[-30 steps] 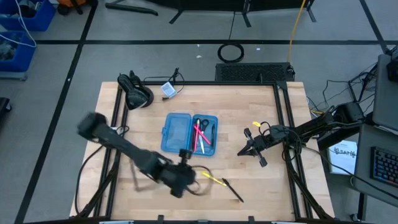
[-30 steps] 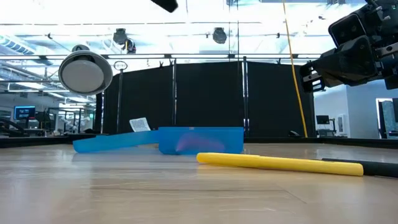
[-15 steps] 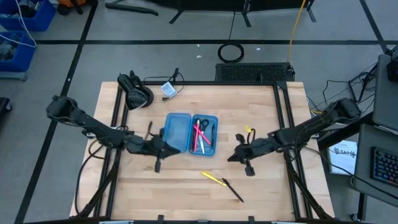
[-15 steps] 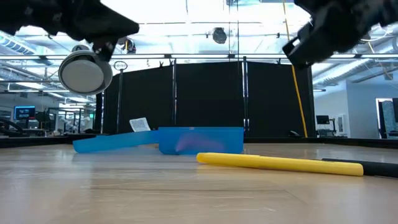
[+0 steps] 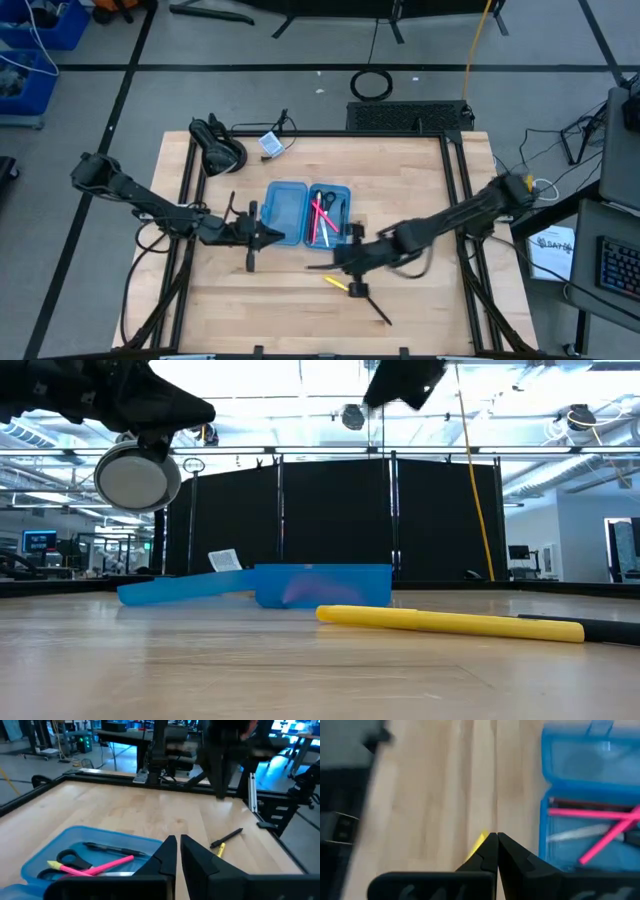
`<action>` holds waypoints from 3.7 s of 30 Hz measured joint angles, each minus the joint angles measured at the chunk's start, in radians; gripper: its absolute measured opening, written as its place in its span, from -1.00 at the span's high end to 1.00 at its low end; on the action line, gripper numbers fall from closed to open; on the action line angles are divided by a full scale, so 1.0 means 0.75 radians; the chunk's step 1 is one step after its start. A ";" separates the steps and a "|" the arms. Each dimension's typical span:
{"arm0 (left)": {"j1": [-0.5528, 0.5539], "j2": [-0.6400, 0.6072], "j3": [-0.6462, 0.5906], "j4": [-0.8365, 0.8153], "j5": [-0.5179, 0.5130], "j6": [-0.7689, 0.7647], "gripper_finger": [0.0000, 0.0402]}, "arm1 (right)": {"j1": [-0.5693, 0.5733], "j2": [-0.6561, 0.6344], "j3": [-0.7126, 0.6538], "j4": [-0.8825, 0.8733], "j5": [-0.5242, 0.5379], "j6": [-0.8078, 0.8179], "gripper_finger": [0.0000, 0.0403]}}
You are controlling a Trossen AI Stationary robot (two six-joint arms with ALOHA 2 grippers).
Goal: Pick & place school supplies into a supply box
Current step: Put the yellow pen into the blue supply box
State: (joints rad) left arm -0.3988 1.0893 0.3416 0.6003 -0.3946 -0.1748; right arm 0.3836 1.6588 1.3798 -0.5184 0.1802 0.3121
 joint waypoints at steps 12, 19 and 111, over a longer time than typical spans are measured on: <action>0.000 0.003 0.001 -0.112 -0.012 0.272 0.91 | -0.102 0.467 0.238 -0.094 -0.140 0.063 0.73; 0.000 0.003 0.001 -0.262 -0.042 0.307 0.85 | -0.170 0.487 0.241 -0.071 -0.197 0.294 0.19; 0.000 0.004 0.001 -0.410 -0.091 0.438 0.79 | -0.067 0.602 0.251 -0.094 -0.208 0.660 0.84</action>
State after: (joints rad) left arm -0.3985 1.0920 0.3424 0.2926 -0.4625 0.1539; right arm 0.3337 2.1101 1.5681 -0.5892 0.0241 0.8070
